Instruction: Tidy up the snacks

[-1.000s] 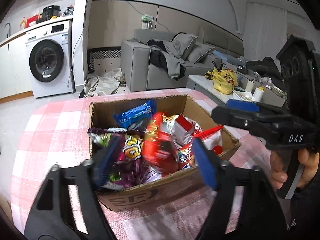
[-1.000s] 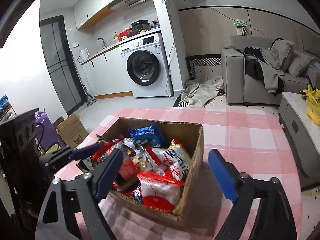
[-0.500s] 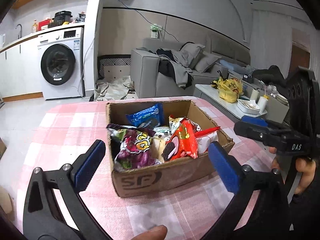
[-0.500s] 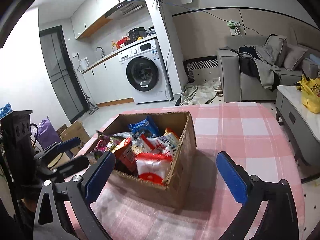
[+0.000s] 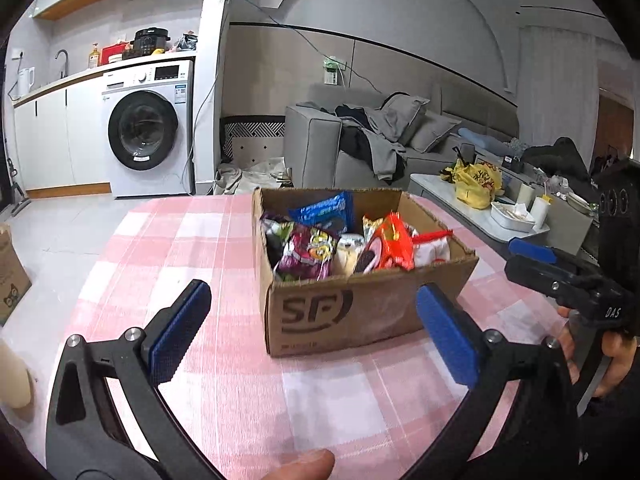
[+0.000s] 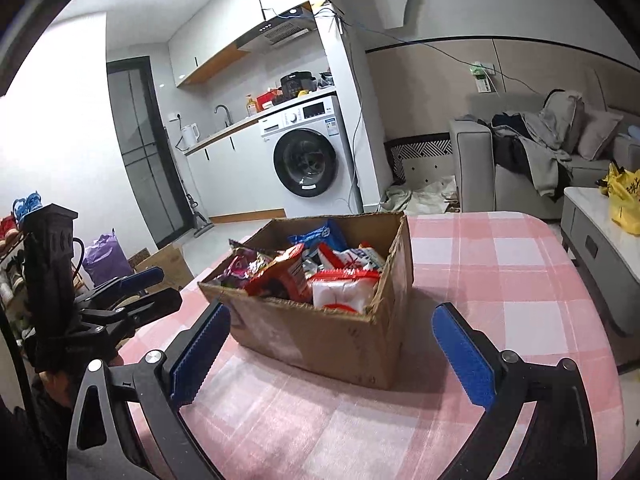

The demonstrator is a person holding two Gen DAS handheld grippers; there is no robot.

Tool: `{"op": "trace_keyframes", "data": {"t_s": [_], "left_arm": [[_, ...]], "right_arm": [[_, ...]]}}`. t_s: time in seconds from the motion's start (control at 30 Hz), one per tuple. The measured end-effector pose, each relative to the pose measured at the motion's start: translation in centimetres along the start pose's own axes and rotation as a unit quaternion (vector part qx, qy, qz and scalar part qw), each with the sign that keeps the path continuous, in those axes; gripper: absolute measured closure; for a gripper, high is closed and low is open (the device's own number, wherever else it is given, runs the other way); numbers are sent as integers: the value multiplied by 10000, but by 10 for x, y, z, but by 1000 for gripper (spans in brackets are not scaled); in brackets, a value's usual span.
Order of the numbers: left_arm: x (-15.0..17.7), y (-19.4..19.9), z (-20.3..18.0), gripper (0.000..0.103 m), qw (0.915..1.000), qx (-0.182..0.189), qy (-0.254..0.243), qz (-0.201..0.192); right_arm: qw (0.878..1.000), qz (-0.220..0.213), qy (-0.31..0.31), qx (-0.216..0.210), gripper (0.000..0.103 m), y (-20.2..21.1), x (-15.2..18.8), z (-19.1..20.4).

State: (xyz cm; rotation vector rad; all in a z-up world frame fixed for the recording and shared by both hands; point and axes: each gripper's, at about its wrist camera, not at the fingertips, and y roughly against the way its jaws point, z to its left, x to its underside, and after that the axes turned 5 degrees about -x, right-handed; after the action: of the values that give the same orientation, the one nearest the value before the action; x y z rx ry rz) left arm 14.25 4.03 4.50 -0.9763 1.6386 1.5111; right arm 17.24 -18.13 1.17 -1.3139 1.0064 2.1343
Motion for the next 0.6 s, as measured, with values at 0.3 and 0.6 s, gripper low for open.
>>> {"op": "trace_keyframes", "data": {"t_s": [0.3,0.6], "left_arm": [[24,12,1,1,10000,-50,-75,-12],[30,1,-2,1,9997,-166,-61,-187]], "right_arm": [[9996,-155,220,-69,0,5,23,11],[9985,-411,364,-3,0,11,31,15]]}}
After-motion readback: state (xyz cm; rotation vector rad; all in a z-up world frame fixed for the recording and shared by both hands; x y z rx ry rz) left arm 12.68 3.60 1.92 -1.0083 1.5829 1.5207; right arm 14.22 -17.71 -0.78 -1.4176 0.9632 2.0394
